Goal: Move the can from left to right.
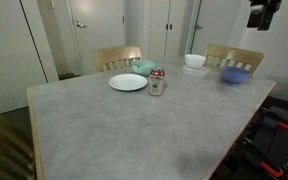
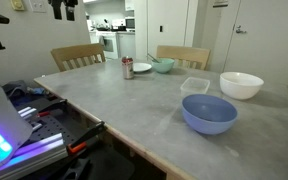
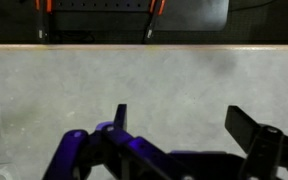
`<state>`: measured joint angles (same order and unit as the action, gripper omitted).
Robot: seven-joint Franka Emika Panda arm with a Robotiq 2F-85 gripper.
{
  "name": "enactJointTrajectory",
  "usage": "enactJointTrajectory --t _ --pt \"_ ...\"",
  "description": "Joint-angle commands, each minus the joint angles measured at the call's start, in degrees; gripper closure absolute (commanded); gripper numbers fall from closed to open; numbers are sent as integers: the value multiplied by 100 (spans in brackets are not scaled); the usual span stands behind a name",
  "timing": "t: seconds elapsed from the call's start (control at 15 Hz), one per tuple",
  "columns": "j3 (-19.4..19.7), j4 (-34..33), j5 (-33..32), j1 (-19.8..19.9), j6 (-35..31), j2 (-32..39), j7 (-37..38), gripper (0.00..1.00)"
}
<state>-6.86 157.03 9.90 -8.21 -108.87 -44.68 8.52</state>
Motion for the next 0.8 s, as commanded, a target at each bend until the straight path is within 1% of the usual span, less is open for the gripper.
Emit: enactJointTrajectory --t 0.0,0.33,0.47,0.73 --pt "-39 65 46 43 -74 -27 -21 0" --pt "-59 -107 -95 36 -453 251 -202 0" --pt "-52 -199 -158 1 -666 488 -390 0" --pt "-64 -520 -424 -47 -1139 1286 -858 0"
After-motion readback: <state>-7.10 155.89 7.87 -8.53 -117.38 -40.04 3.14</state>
